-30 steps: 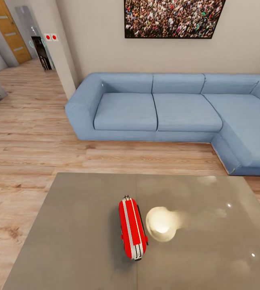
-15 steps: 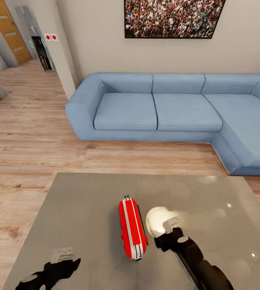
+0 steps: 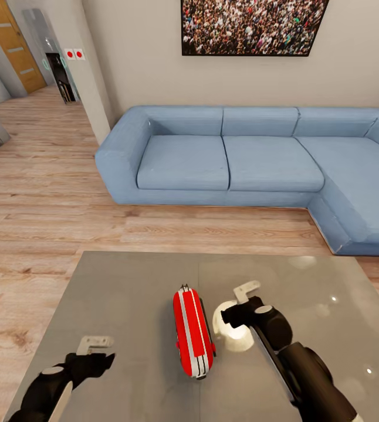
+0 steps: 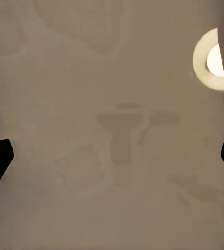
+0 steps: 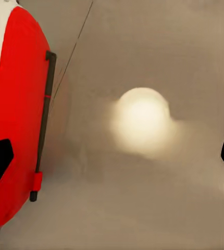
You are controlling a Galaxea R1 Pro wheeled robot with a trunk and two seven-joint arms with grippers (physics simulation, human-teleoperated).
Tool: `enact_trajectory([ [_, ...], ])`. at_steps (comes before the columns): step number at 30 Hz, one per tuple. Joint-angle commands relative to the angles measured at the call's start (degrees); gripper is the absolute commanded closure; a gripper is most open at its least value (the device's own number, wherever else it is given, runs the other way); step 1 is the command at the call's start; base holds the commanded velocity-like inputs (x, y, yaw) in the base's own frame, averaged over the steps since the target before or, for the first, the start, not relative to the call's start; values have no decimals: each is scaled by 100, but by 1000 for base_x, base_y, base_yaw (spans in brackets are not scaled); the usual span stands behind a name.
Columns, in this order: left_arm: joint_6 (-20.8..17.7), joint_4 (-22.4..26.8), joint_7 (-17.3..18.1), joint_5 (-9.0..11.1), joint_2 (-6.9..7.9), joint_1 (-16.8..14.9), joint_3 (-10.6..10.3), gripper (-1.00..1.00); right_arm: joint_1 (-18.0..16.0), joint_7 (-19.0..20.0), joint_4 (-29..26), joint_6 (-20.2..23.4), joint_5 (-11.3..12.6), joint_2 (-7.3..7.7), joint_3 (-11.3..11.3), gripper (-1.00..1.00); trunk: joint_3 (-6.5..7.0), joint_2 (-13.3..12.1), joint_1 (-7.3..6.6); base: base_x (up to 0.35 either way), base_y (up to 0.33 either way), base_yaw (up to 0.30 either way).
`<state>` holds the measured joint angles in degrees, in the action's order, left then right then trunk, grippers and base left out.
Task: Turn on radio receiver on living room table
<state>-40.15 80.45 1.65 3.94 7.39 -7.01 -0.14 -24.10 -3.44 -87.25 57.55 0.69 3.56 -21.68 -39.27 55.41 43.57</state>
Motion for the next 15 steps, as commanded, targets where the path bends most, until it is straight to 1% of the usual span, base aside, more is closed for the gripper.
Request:
enact_trajectory([
  [1, 6, -13, 4, -53, 0, -1, -1, -100, -13, -3, -105, 110, -2, -39, -1, -100, 0, 0, 0, 0, 0, 0],
  [2, 15, -38, 9, -95, -5, -1, 0, -100, -36, -7, -189, 245, -13, -169, -2, -100, 0, 0, 0, 0, 0, 0],
  [3, 19, -48, 11, -104, -7, -1, 1, -100, -41, -12, -204, 245, -23, -231, -2, -100, 0, 0, 0, 0, 0, 0],
  [4, 26, -84, 15, -121, -32, -8, 3, -100, -50, -48, -234, 245, -46, -457, -3, -100, 0, 0, 0, 0, 0, 0],
  [5, 28, -109, 17, -127, -67, -20, 4, -100, -54, -96, -246, 245, -56, -618, -5, -100, 0, 0, 0, 0, 0, 0],
  [7, 31, -197, 18, -137, -137, -78, 1, -100, -57, -249, -258, 245, -72, -905, -9, -100, 0, 0, 0, 0, 0, 0],
  [9, 34, -399, 19, -144, -184, -195, 0, -100, -59, -488, -263, 245, -81, -1195, -11, -100, 0, 0, 0, 0, 0, 0],
  [10, 36, -462, 19, -144, -191, -230, 1, -100, -59, -548, -264, 245, -82, -1258, -11, -100, 0, 0, 0, 0, 0, 0],
  [11, 40, -605, 19, -146, -202, -302, 3, -100, -59, -665, -261, 245, -84, -1355, -11, -100, 0, 0, 0, 0, 0, 0],
  [12, 57, -757, 19, -145, -212, -380, 4, -100, -63, -777, -255, 245, -72, -1355, -12, -100, 0, 0, 0, 0, 0, 0],
  [14, 111, -912, 19, -143, -223, -458, 4, -100, -75, -869, -225, 245, -57, -1355, -13, -100, 0, 0, 0, 0, 0, 0],
  [15, 253, -1141, 19, -141, -251, -552, 5, -100, -137, -954, -70, 245, -38, -1355, -13, -100, 0, 0, 0, 0, 0, 0],
])
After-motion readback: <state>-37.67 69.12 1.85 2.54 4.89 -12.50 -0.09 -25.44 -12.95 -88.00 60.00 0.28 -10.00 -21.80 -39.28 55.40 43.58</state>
